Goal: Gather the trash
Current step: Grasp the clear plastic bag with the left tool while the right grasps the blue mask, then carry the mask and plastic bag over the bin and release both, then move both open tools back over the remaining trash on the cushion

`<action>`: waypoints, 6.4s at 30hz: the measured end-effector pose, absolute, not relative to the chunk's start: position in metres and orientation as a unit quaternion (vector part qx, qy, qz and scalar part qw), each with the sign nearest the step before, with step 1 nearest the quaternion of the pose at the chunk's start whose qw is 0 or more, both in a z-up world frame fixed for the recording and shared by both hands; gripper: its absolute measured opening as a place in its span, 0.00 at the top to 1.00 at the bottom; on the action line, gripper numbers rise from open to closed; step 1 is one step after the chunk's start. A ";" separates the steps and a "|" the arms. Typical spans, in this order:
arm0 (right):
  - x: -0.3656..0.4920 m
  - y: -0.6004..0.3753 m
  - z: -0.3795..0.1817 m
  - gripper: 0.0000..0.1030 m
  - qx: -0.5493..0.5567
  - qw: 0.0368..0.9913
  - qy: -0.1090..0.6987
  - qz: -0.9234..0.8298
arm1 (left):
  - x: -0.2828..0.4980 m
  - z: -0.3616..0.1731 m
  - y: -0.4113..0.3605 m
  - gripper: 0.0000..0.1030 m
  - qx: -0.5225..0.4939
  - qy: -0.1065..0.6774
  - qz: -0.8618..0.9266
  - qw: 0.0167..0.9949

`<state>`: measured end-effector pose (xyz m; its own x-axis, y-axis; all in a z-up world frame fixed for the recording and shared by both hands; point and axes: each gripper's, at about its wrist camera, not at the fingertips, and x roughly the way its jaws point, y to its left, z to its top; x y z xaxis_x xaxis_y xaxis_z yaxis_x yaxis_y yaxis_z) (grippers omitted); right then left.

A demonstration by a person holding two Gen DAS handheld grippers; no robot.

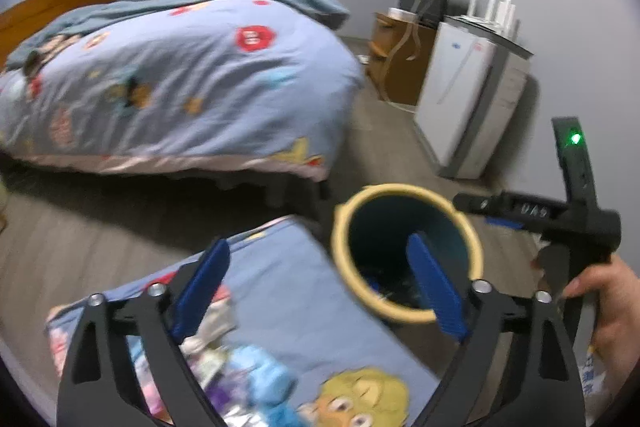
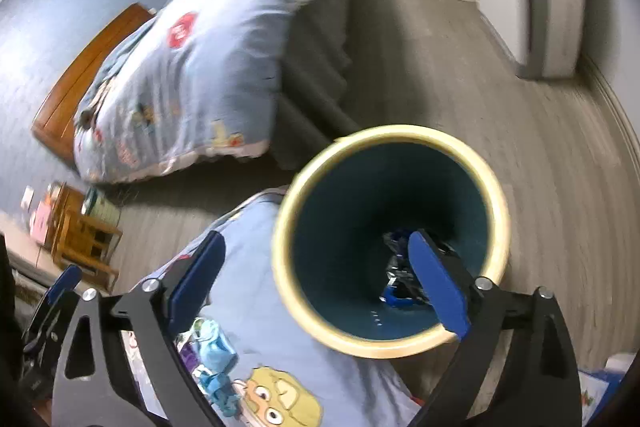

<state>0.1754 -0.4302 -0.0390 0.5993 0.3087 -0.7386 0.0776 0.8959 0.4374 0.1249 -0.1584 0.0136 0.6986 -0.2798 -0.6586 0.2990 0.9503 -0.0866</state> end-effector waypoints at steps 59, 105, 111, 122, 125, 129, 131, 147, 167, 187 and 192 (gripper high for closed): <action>0.158 -0.171 -0.171 0.71 -0.076 0.718 0.648 0.243 | 0.076 -0.157 0.068 0.85 0.032 0.587 -0.012 0.809; 0.148 -0.268 -0.075 0.74 -0.003 0.814 0.540 0.215 | 0.076 -0.030 -0.043 0.96 0.015 0.419 -0.102 0.902; 0.154 -0.286 -0.076 0.74 0.005 0.821 0.533 0.204 | 0.082 -0.043 -0.057 0.96 0.016 0.435 -0.102 0.895; 0.190 -0.339 -0.086 0.74 0.023 0.842 0.524 0.127 | 0.113 -0.062 -0.090 0.96 0.031 0.451 -0.119 0.884; 0.198 -0.355 -0.090 0.74 0.023 0.848 0.521 0.095 | 0.117 -0.064 -0.100 0.96 0.043 0.450 -0.125 0.883; 0.207 -0.374 -0.098 0.74 0.026 0.848 0.525 0.064 | 0.127 -0.066 -0.111 0.96 0.048 0.449 -0.130 0.883; 0.210 -0.384 -0.103 0.74 0.030 0.847 0.528 0.053 | 0.131 -0.067 -0.119 0.96 0.053 0.447 -0.134 0.883; 0.223 -0.451 -0.135 0.74 0.123 0.826 0.550 -0.008 | 0.162 -0.081 -0.212 0.96 0.071 0.427 -0.182 0.883; 0.213 -0.479 -0.132 0.37 0.155 0.824 0.543 -0.051 | 0.195 -0.085 -0.266 0.41 0.059 0.408 -0.214 0.886; 0.187 -0.429 -0.074 0.06 0.080 0.868 0.486 -0.064 | 0.112 -0.015 -0.143 0.12 0.062 0.377 -0.121 0.916; 0.178 -0.396 -0.043 0.06 0.050 0.887 0.455 -0.055 | 0.075 0.015 -0.079 0.10 0.048 0.364 -0.072 0.927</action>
<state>0.1783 -0.3955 -0.0426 0.5801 -0.0515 -0.8129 0.1424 0.9891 0.0389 0.0745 -0.0789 0.0147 0.7241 -0.0981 -0.6827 0.1677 0.9852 0.0363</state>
